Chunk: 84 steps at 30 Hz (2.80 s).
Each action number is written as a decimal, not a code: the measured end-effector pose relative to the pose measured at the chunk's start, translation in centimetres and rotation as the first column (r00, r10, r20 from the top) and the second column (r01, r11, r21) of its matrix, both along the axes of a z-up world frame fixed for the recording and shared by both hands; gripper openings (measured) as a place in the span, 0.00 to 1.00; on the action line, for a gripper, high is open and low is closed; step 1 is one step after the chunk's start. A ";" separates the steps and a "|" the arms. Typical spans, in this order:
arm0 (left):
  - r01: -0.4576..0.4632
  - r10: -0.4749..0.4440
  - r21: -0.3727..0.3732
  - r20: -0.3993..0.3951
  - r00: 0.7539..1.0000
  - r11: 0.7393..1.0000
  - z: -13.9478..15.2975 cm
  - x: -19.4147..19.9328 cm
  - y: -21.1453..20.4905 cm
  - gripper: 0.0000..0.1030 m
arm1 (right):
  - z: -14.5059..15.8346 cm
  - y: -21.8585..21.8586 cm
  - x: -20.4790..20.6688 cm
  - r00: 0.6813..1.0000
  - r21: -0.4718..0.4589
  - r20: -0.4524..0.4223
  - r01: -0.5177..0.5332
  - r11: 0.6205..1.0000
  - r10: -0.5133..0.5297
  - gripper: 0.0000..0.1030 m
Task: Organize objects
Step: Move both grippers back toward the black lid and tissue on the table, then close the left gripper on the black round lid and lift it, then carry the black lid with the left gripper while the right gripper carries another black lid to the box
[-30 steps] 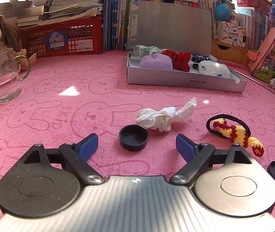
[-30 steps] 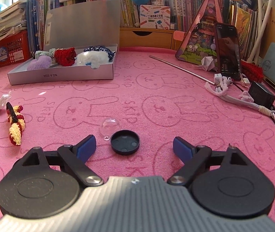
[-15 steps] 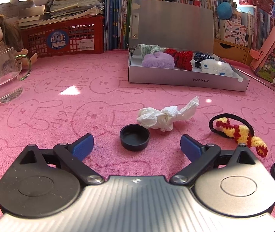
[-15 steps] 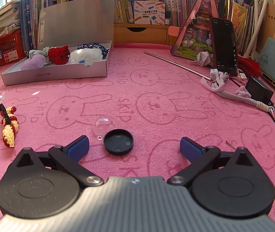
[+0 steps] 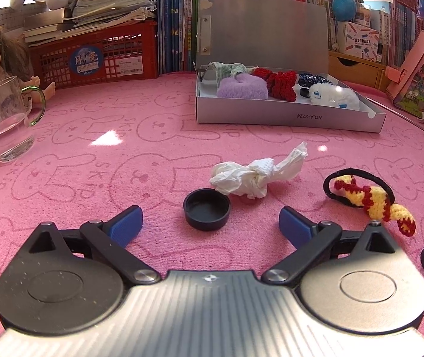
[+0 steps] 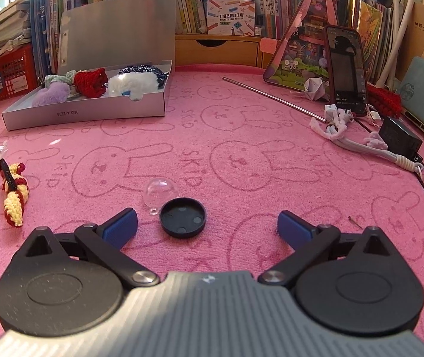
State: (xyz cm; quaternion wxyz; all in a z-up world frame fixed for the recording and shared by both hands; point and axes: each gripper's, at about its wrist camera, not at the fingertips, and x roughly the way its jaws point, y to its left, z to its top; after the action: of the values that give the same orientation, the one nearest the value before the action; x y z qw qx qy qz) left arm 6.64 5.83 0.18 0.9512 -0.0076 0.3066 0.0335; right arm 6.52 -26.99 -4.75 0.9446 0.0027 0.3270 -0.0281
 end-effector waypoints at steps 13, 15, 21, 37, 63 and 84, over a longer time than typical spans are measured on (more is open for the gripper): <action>0.013 -0.012 -0.022 0.033 0.999 1.000 0.5 -1.0 0.2 0.60 | 0.4 0.2 -0.8 0.999 0.016 0.000 -0.032 0.999 0.032 0.86; 0.009 -0.008 -0.027 0.035 0.999 1.000 0.6 -1.0 0.3 0.53 | 0.6 0.5 -1.1 0.999 0.012 0.014 -0.046 0.999 0.046 0.79; 0.033 -0.033 -0.003 0.037 0.999 0.999 0.4 -0.4 0.2 0.52 | 0.8 1.3 -1.5 0.996 -0.018 0.048 -0.077 0.997 0.078 0.58; 0.064 -0.063 -0.001 0.085 0.994 0.998 1.8 -0.9 -0.5 0.35 | 2.3 1.5 -2.0 0.987 -0.020 0.121 -0.106 0.994 0.107 0.35; 0.051 -0.053 0.024 0.055 0.997 0.998 0.5 -0.5 -0.3 0.38 | 2.1 2.4 -1.7 0.984 0.034 0.111 -0.144 0.989 0.139 0.36; 0.139 -0.134 -0.024 0.163 0.978 0.990 6.3 2.0 -2.6 0.37 | 5.1 3.2 2.2 0.976 0.127 0.162 -0.169 0.977 0.148 0.36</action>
State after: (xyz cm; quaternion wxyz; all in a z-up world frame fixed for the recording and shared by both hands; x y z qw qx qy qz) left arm 8.65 3.21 6.53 0.9727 -0.0060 0.2290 -0.0380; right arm 8.69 -23.83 0.39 0.9634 0.0447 0.2548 0.0708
